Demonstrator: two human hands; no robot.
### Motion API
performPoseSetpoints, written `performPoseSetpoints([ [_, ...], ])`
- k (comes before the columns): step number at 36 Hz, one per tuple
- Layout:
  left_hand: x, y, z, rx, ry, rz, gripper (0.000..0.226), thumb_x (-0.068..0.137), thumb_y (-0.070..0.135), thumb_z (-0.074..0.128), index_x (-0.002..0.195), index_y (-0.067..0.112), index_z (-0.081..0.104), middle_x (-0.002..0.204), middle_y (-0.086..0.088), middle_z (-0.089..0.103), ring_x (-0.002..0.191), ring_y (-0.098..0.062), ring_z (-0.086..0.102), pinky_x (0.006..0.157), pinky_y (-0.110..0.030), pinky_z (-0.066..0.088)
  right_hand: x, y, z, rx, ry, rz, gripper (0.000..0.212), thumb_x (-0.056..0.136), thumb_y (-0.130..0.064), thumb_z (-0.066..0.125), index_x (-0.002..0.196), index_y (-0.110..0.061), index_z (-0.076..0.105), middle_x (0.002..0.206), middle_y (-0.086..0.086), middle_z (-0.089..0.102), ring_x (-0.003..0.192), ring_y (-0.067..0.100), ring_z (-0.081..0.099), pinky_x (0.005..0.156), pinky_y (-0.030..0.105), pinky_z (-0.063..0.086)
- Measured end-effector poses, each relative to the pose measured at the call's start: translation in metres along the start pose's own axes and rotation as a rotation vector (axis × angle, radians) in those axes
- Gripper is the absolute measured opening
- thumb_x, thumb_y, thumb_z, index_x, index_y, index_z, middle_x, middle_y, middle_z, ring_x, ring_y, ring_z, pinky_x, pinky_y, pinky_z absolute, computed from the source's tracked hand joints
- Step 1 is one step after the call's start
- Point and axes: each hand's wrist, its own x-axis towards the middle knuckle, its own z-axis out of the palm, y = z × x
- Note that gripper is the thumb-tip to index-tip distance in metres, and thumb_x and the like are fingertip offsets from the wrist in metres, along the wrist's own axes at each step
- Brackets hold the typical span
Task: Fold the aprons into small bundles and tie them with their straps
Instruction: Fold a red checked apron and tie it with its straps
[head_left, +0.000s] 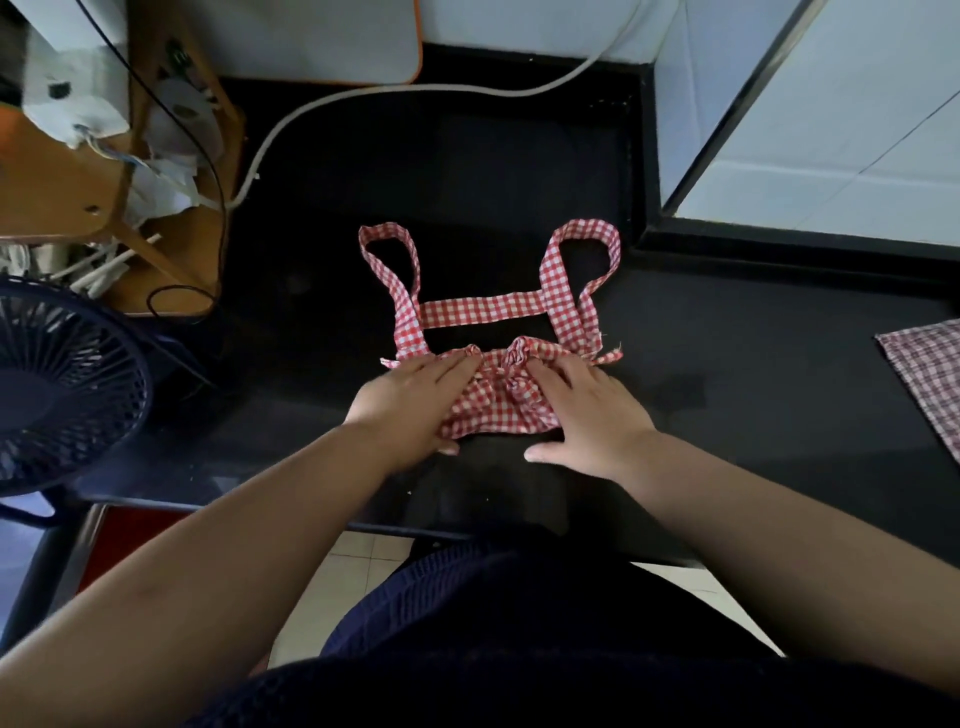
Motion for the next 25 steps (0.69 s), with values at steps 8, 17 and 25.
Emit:
performPoseSetpoints([
  [8, -0.008, -0.012, -0.043, -0.575, 0.162, -0.103, 0.048, 0.075, 0.027, 0.078, 0.117, 0.027, 0.054, 0.099, 0.007, 0.064, 0.090, -0.012, 0.062, 0.071, -0.021, 0.044, 0.000, 0.006, -0.042, 0.547, 0.258, 0.049, 0.036, 0.081, -0.017, 0.068, 0.115, -0.015, 0.060, 0.103, -0.003, 0.063, 0.096, 0.016, 0.058, 0.076, 0.021, 0.043],
  [17, -0.009, -0.001, -0.047, -1.462, 0.333, -0.601, 0.030, 0.080, 0.044, 0.072, 0.099, 0.024, 0.061, 0.103, 0.001, 0.069, 0.094, -0.019, 0.067, 0.087, -0.039, 0.055, 0.007, -0.008, -0.052, 1.298, 0.140, 0.261, 0.066, 0.068, -0.044, 0.080, 0.124, -0.023, 0.052, 0.118, -0.007, 0.062, 0.105, 0.013, 0.061, 0.092, 0.035, 0.050],
  [25, -0.016, 0.024, -0.037, -0.971, 0.360, -0.601, 0.083, 0.064, 0.055, 0.081, 0.127, 0.019, 0.041, 0.104, 0.008, 0.053, 0.091, -0.013, 0.054, 0.072, -0.029, 0.046, 0.014, -0.019, -0.043, 1.048, 0.296, 0.395, 0.091, 0.053, -0.072, 0.072, 0.120, -0.014, 0.050, 0.108, -0.005, 0.062, 0.093, 0.014, 0.064, 0.082, 0.035, 0.056],
])
